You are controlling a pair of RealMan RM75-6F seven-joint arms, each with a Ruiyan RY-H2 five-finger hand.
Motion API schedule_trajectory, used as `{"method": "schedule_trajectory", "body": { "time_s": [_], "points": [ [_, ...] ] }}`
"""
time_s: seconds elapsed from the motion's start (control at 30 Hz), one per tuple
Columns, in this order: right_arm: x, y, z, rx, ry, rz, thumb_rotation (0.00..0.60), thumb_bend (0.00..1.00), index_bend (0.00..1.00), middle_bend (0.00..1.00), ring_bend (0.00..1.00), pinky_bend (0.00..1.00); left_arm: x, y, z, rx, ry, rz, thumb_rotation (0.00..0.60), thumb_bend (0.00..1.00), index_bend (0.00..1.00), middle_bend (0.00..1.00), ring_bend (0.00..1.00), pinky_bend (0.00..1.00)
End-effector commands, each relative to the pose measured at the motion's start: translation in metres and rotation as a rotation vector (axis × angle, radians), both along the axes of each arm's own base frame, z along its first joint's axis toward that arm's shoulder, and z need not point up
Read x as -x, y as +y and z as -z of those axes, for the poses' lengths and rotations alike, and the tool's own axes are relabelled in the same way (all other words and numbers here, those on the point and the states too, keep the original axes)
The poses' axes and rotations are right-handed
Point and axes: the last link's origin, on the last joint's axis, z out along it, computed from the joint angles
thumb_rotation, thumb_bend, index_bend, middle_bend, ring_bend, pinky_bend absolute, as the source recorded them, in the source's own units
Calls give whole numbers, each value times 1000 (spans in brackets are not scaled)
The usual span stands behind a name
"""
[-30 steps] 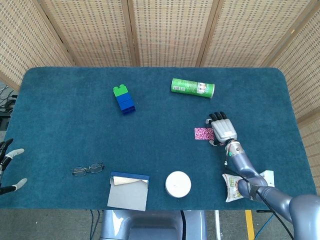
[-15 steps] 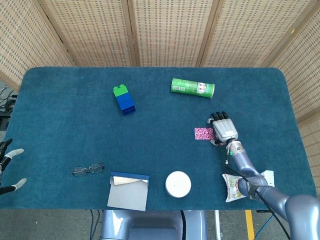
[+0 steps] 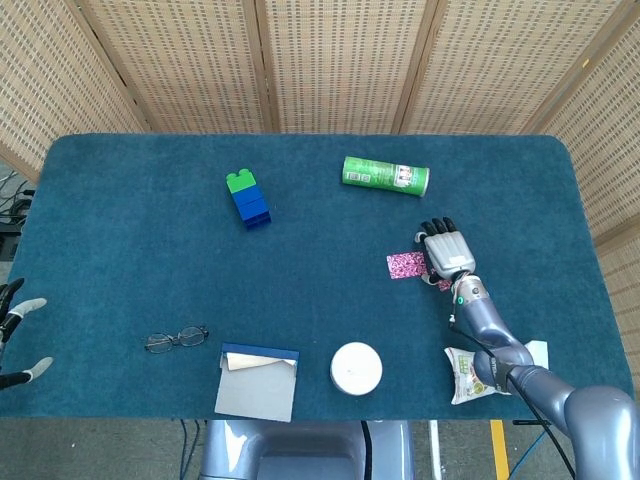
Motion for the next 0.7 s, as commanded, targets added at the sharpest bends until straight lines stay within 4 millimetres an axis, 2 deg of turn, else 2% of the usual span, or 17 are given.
{"method": "schedule_trajectory", "body": {
  "time_s": [0.03,0.7],
  "points": [
    [0,2,-1,-4,1,-2,600,260,257,111,0,0,0,0,0,1,0,2,600,179,224,33,0,36],
    [-12,4,2,-22,-11,-4,600,260,313,120,0,0,3,-1,0,-2,-4,-3,600,179,224,33,0,36]
  ]
}}
